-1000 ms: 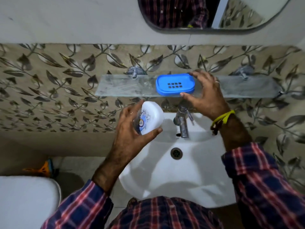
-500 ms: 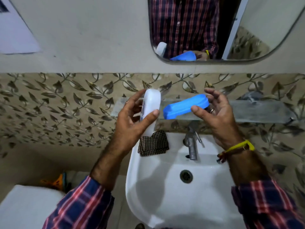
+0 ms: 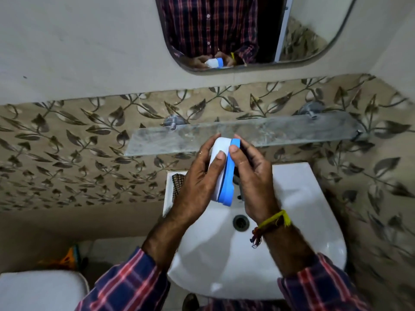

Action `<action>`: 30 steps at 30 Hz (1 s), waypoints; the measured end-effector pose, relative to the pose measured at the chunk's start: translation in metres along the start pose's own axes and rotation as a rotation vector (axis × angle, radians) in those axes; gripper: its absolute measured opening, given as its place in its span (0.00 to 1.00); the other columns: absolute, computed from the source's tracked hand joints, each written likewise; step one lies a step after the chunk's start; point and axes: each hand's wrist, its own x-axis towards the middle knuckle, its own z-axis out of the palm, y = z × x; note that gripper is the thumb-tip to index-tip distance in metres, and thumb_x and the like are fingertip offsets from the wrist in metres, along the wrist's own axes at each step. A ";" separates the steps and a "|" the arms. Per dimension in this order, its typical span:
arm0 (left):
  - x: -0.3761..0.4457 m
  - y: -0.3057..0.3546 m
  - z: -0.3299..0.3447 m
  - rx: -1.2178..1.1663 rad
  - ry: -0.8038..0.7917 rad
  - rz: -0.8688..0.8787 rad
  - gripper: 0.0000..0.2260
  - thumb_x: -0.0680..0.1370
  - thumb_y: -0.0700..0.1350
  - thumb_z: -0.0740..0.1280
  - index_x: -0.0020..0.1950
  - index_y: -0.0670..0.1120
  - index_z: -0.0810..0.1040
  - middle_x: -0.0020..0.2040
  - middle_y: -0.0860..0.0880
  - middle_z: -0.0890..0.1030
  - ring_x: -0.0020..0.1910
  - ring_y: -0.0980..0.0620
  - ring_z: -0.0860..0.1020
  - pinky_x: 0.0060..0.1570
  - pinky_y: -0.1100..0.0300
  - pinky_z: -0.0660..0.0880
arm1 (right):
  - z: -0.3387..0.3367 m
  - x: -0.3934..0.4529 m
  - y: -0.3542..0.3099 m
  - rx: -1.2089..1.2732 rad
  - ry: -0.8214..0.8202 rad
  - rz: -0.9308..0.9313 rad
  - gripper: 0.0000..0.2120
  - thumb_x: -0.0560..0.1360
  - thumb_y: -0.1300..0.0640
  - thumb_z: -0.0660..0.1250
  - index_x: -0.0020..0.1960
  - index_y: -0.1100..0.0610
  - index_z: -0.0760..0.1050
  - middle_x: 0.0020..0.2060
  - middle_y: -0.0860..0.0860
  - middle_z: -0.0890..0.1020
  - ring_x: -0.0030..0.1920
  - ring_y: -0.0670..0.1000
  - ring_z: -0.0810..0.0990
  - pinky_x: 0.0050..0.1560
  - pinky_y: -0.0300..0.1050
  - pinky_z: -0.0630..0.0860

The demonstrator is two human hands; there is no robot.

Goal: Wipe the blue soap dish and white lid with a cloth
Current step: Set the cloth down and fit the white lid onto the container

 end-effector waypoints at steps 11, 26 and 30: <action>-0.009 -0.009 -0.004 0.039 0.017 -0.067 0.26 0.77 0.67 0.59 0.74 0.64 0.65 0.71 0.58 0.74 0.67 0.57 0.76 0.65 0.46 0.75 | 0.015 -0.019 0.007 -0.012 0.097 0.009 0.20 0.77 0.52 0.68 0.68 0.53 0.75 0.58 0.46 0.83 0.57 0.44 0.82 0.56 0.45 0.79; -0.028 -0.025 0.004 -0.096 0.122 -0.031 0.22 0.76 0.65 0.58 0.69 0.63 0.69 0.66 0.55 0.77 0.66 0.53 0.76 0.66 0.44 0.74 | 0.041 -0.035 0.023 0.302 0.144 0.223 0.31 0.65 0.41 0.68 0.65 0.52 0.77 0.64 0.56 0.79 0.66 0.56 0.77 0.69 0.60 0.70; -0.027 -0.029 -0.003 0.003 0.060 -0.042 0.26 0.77 0.67 0.56 0.74 0.60 0.67 0.70 0.52 0.74 0.70 0.51 0.73 0.69 0.42 0.70 | 0.037 -0.037 0.027 0.334 0.061 0.220 0.23 0.73 0.46 0.67 0.67 0.52 0.74 0.61 0.55 0.80 0.61 0.54 0.80 0.63 0.54 0.76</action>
